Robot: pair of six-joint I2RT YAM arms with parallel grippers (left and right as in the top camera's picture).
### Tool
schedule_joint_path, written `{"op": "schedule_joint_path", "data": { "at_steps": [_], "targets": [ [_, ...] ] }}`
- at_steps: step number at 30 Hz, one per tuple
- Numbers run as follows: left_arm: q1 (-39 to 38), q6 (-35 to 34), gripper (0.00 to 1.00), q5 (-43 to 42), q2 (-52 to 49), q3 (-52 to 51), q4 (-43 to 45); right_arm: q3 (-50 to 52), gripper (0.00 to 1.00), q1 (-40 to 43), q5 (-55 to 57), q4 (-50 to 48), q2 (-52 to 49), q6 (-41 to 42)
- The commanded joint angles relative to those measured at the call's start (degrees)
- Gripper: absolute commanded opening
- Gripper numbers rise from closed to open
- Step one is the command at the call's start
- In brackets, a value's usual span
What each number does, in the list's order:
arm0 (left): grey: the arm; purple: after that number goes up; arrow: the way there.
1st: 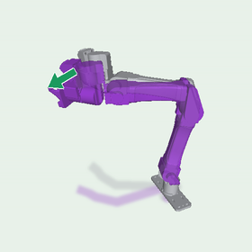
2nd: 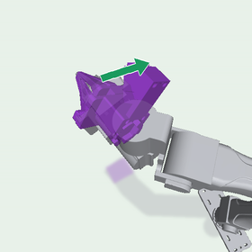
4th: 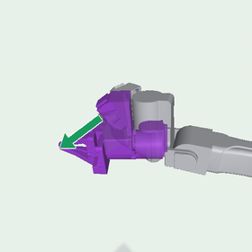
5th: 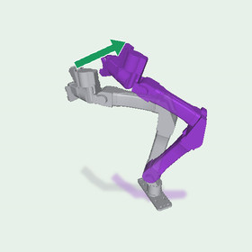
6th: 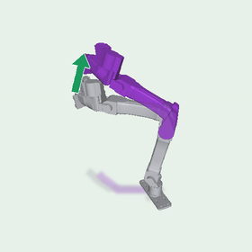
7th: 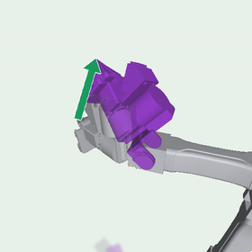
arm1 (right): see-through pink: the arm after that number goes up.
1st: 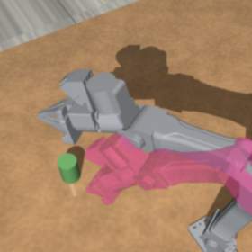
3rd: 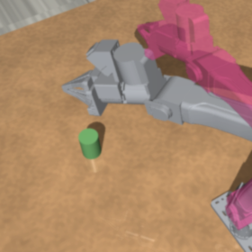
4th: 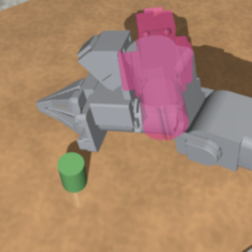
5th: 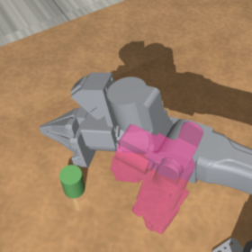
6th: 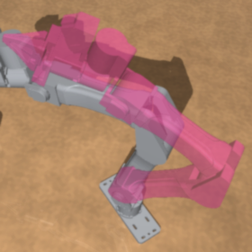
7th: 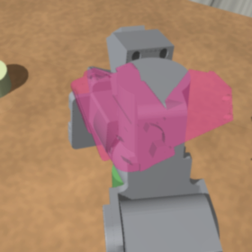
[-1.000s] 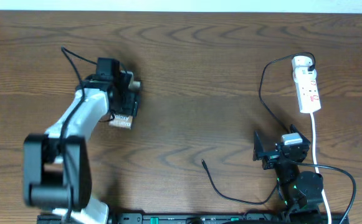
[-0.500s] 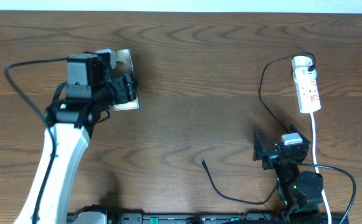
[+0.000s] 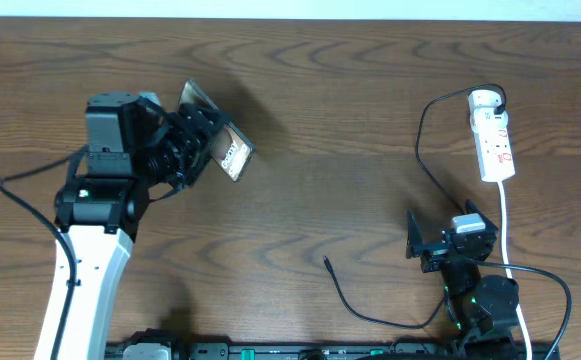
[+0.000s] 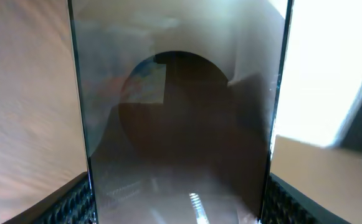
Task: Plug charger to phone and switch on socket
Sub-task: 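Lift the phone with the left gripper and rotate it upright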
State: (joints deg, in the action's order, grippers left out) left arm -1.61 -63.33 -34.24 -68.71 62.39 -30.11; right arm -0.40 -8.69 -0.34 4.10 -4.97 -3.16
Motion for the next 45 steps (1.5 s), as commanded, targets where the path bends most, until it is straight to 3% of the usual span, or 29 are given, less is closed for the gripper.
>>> {"op": "schedule_joint_path", "data": {
  "at_steps": [1,8,17,39,42,45],
  "targets": [
    [2.99,-18.25,0.07,-8.02,0.00,1.27,0.68,0.09,0.99,0.46,0.37,0.31,0.09,0.35],
    [8.22,-29.05,0.07,-19.26,0.00,1.27,0.66,0.09,0.99,0.46,0.37,0.31,0.09,0.35],
    [9.73,-37.92,0.07,-20.81,0.00,1.27,0.68,0.09,0.99,0.46,0.37,0.31,0.09,0.35],
    [9.73,-38.51,0.07,-20.44,0.00,1.27,0.68,0.09,0.99,0.46,0.37,0.31,0.09,0.35],
    [9.73,-36.11,0.07,-18.97,-0.11,1.27,0.66,0.09,0.99,0.46,0.37,0.31,0.09,0.35],
    [9.73,-28.57,0.07,-14.93,-0.22,1.27,0.57,0.09,0.99,0.46,0.39,0.31,0.09,0.35]
  ]
}}
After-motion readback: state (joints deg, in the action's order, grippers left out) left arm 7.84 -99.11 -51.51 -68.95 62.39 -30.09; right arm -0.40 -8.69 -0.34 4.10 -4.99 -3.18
